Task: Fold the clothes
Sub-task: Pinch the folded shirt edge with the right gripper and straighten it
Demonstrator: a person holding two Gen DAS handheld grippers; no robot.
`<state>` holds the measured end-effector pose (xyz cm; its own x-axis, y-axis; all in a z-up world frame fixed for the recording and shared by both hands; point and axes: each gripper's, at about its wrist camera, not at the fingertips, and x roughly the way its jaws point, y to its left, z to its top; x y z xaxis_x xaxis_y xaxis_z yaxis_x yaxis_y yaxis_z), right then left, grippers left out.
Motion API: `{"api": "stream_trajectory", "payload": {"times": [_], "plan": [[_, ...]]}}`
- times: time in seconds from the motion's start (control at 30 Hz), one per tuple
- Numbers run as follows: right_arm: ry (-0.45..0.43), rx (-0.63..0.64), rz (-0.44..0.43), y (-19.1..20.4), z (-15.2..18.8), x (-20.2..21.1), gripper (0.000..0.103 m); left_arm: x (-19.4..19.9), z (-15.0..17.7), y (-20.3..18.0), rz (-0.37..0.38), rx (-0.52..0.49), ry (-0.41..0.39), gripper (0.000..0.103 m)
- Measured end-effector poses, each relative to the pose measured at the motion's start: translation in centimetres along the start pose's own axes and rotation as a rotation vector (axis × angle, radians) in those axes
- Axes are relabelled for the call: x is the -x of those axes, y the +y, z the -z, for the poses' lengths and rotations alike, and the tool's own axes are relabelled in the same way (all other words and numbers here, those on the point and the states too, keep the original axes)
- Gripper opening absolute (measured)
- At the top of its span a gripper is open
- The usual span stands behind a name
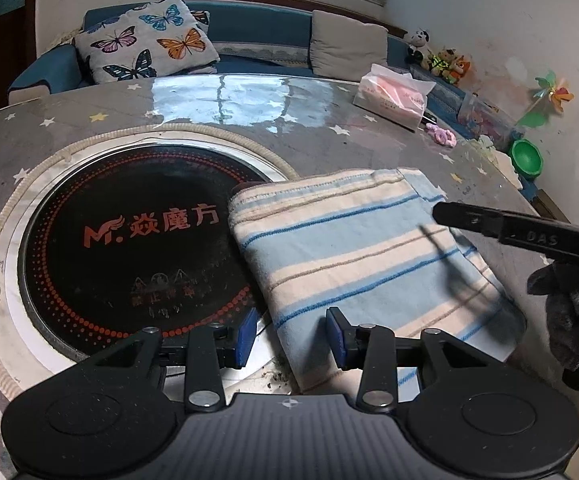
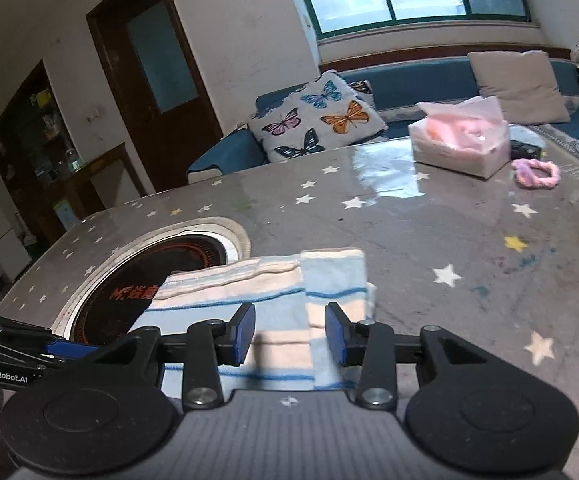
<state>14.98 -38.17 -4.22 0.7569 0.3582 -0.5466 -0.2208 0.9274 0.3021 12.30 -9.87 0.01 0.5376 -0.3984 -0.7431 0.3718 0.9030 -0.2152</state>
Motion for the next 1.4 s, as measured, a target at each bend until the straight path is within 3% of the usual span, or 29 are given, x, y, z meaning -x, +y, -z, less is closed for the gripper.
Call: {"api": "stream_trajectory", "payload": {"times": [0.3, 0.47, 0.57, 0.67, 0.87, 1.0, 1.2, 1.4], "plan": [[0.023, -0.029, 0.025, -0.9, -1.5, -2.8, 0.039, -0.5, -0.7, 0.6, -0.007, 0.034, 0.007, 0.041], [0.027, 0.000, -0.006, 0.0, -2.5, -3.8, 0.038, -0.8, -1.0, 0.7, -0.005, 0.042, 0.007, 0.041], [0.048, -0.004, 0.072, -0.1, -2.3, -5.0, 0.037, -0.8, -1.0, 0.8, -0.005, 0.040, 0.006, 0.041], [0.041, -0.011, 0.085, -0.3, -2.2, -4.9, 0.036, -0.8, -1.2, 1.0, -0.007, 0.044, 0.005, 0.041], [0.017, 0.087, 0.058, 2.1, -3.0, -4.7, 0.036, -1.1, -1.5, 1.1, -0.006, 0.064, 0.005, 0.041], [0.027, 0.146, 0.162, 2.8, -2.7, -6.3, 0.036, -1.0, -1.5, 0.9, -0.003, 0.060, 0.006, 0.041], [0.006, 0.083, 0.167, 1.3, -3.0, -4.7, 0.038, -1.1, -1.6, 0.9, -0.004, 0.067, 0.006, 0.041], [0.035, -0.039, 0.092, -1.4, -1.7, -1.6, 0.044, -1.3, -1.6, 1.0, 0.000, 0.090, 0.014, 0.041]]}}
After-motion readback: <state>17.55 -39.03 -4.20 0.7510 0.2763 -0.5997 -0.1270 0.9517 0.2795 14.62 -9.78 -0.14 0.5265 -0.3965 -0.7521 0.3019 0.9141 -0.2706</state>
